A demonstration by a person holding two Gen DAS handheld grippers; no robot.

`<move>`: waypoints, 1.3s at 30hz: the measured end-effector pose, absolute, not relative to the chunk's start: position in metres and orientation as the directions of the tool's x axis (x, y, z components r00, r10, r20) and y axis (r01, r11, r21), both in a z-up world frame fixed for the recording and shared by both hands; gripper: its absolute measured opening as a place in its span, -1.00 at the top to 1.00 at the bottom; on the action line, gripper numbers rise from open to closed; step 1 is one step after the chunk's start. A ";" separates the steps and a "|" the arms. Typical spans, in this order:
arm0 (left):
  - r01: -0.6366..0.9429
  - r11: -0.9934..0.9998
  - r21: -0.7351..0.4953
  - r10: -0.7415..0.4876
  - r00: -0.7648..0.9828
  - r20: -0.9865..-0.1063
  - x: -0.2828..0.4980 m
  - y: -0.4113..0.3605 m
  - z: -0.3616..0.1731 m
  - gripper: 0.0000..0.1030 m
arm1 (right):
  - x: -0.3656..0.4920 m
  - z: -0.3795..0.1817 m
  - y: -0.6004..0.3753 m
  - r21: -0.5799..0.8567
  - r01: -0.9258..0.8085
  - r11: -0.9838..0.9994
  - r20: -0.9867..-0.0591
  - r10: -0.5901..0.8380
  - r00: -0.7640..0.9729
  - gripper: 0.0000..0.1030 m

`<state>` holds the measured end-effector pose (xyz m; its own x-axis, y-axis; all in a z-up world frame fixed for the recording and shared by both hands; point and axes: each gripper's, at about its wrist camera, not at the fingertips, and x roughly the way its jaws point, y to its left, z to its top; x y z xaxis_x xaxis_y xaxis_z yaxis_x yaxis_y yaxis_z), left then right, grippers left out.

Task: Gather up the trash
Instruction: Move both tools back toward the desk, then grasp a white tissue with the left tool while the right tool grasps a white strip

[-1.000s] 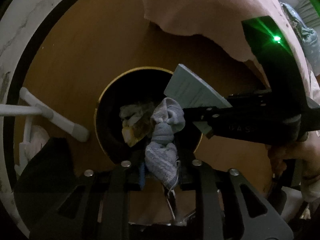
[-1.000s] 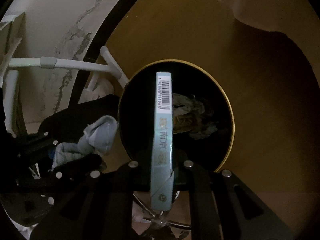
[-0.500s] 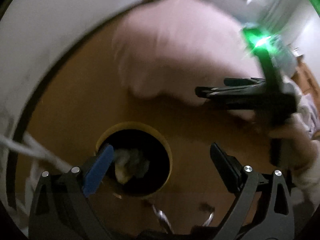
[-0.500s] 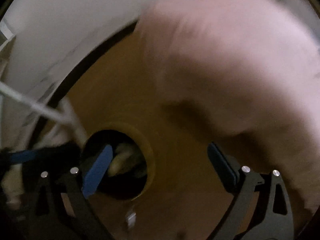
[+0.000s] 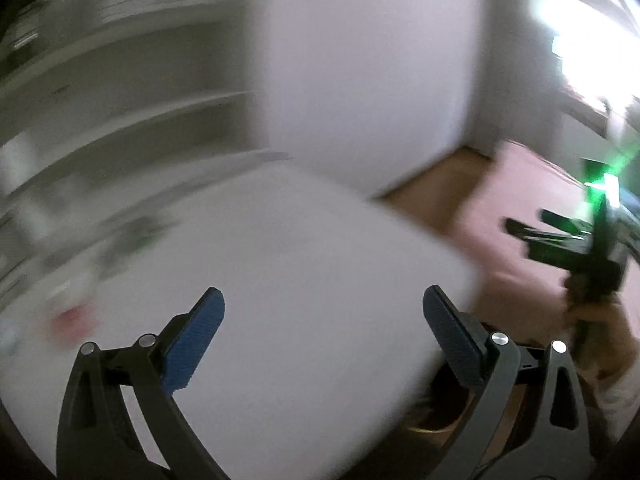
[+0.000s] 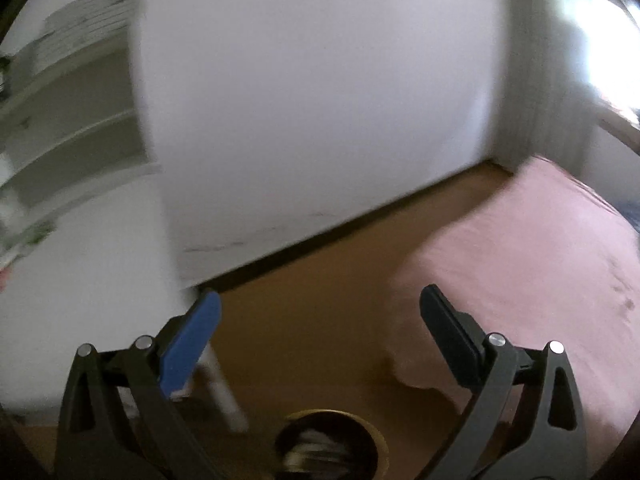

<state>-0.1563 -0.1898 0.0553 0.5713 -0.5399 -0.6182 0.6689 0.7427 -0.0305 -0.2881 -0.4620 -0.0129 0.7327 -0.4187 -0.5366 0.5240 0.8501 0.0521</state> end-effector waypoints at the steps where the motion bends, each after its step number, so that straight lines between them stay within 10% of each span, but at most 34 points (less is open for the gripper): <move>1: 0.590 0.808 -0.016 -0.469 0.626 -0.623 -0.140 -0.152 0.055 -0.87 | -0.270 -0.009 -0.443 0.051 0.477 0.877 -0.539 -0.378 0.753 -0.87; 11: 0.081 0.995 0.063 -0.017 0.738 -0.674 -0.051 0.083 0.037 -0.87 | -0.143 0.004 -0.269 0.177 0.030 0.984 -0.620 0.088 0.780 -0.87; 19: 0.086 0.995 -0.040 -0.087 0.657 -0.749 0.019 0.125 0.012 -0.87 | -0.051 0.021 -0.172 0.345 -0.107 0.932 -0.651 0.320 0.688 -0.81; 30: 0.117 0.993 -0.013 -0.084 0.626 -0.775 0.053 0.115 -0.011 -0.82 | 0.019 -0.005 -0.124 0.275 -0.027 0.961 -0.732 0.227 0.643 -0.04; 34: 0.132 0.991 -0.011 -0.093 0.633 -0.768 0.058 0.117 -0.011 -0.17 | 0.021 -0.007 -0.118 0.297 -0.057 0.953 -0.725 0.264 0.637 0.35; 36: 0.150 0.988 -0.032 -0.121 0.635 -0.763 0.057 0.118 -0.009 0.52 | 0.026 -0.008 -0.117 0.307 -0.065 0.949 -0.721 0.277 0.636 0.40; 39: 0.147 0.986 -0.083 -0.159 0.640 -0.752 0.053 0.124 -0.006 0.62 | 0.025 -0.005 -0.116 0.320 -0.062 0.946 -0.708 0.281 0.648 0.51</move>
